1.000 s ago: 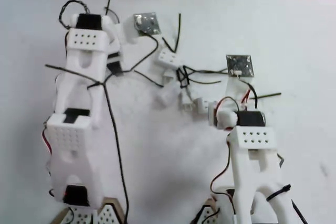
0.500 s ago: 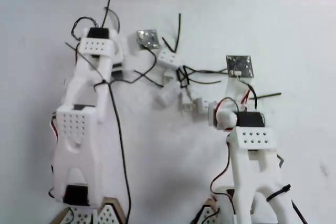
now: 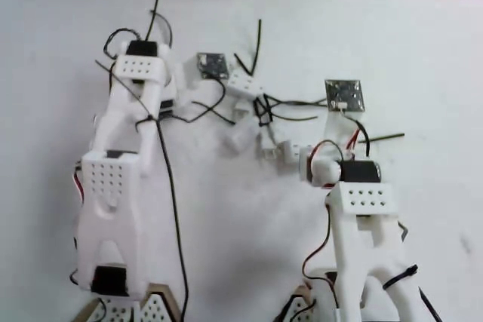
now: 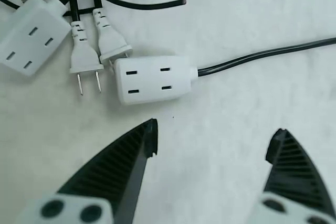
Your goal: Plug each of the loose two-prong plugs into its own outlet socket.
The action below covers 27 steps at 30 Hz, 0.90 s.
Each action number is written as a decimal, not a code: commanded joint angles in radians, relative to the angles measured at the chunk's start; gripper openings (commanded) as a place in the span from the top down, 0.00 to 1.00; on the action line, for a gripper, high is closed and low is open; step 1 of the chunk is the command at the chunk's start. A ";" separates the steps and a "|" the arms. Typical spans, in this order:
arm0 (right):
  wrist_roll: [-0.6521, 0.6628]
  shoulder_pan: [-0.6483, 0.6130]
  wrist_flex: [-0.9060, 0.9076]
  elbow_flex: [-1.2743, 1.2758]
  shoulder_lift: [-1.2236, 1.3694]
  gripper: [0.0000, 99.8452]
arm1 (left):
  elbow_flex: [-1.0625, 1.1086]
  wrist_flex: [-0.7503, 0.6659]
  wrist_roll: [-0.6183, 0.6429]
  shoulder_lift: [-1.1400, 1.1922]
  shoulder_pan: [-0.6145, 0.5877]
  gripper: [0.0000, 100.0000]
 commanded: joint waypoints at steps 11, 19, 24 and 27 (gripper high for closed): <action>0.009 -0.007 -0.018 -0.006 0.001 0.67 | 0.049 0.295 0.011 -0.259 0.031 0.98; 0.009 -0.007 -0.018 -0.006 0.001 0.67 | 0.514 0.292 0.037 -0.570 0.094 0.98; 0.009 -0.007 -0.018 -0.006 0.001 0.67 | 0.727 0.261 0.123 -0.763 0.099 0.98; 0.009 -0.007 -0.018 -0.006 0.001 0.67 | 0.838 0.241 0.161 -0.832 0.096 0.98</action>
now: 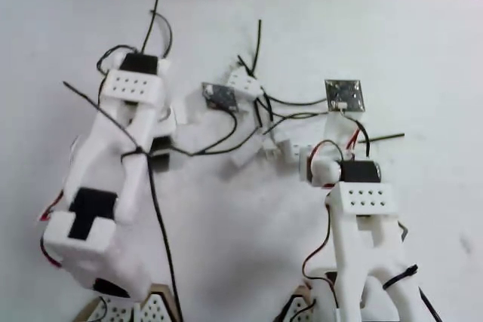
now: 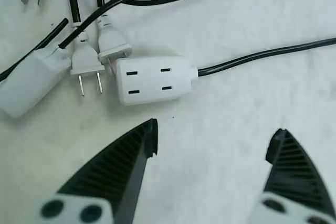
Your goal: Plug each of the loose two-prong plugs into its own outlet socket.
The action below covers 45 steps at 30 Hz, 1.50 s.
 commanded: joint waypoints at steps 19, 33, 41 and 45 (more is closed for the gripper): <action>0.009 -0.002 -0.018 -0.006 0.001 0.67 | 0.339 -0.293 0.276 -0.450 -0.008 0.98; 0.009 -0.005 -0.018 -0.005 0.001 0.67 | 0.783 -0.678 0.278 -0.424 0.059 0.86; 0.009 -0.005 -0.018 -0.005 0.001 0.67 | 0.789 -0.773 0.338 -0.424 -0.008 0.71; 0.009 -0.005 -0.018 -0.005 0.001 0.67 | 0.740 -0.775 0.308 -0.423 -0.056 0.71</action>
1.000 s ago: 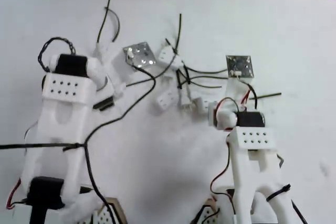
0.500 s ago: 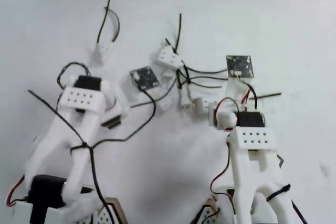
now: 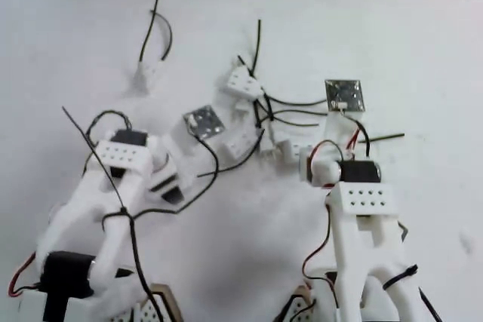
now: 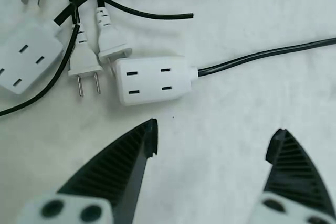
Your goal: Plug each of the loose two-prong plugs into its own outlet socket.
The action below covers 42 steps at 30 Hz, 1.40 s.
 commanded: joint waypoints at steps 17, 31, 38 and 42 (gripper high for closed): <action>0.009 -0.007 -0.018 -0.005 0.001 0.67 | -0.235 0.127 -0.080 -0.010 -0.116 0.71; 0.107 -0.085 0.067 -0.038 -0.007 0.67 | -0.414 0.503 0.101 -0.280 -0.168 0.79; 0.109 -0.196 0.285 -0.250 0.001 0.67 | -0.153 0.476 0.201 -0.630 -0.294 0.79; 0.109 -0.312 0.321 -0.321 0.002 0.67 | 0.061 0.347 0.198 -0.739 -0.401 0.79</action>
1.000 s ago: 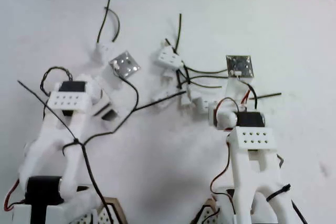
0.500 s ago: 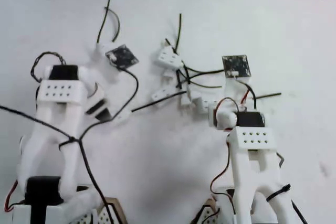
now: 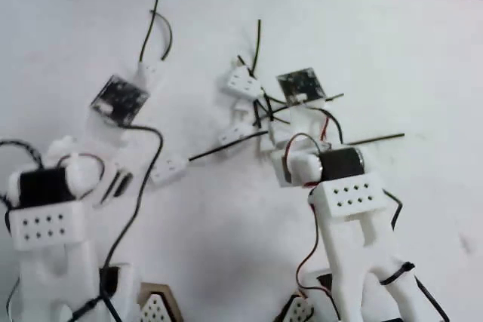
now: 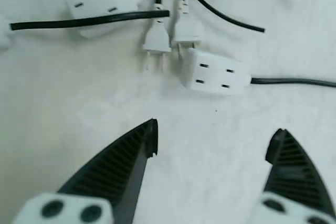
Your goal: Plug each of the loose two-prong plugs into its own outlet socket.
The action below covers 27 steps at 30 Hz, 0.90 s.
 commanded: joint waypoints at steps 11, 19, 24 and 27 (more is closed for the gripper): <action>0.069 -0.165 0.027 -0.322 0.326 0.71 | 0.600 -0.522 0.021 -0.153 -0.153 0.79; 0.069 -0.166 0.024 -0.597 0.768 0.74 | 0.618 -0.531 0.020 -0.154 -0.197 0.79; 0.069 -0.163 0.028 -0.717 0.975 0.74 | 0.624 -0.531 0.017 -0.154 -0.196 0.79; 0.068 -0.160 0.030 -0.756 1.050 0.74 | 0.626 -0.531 0.015 -0.154 -0.196 0.79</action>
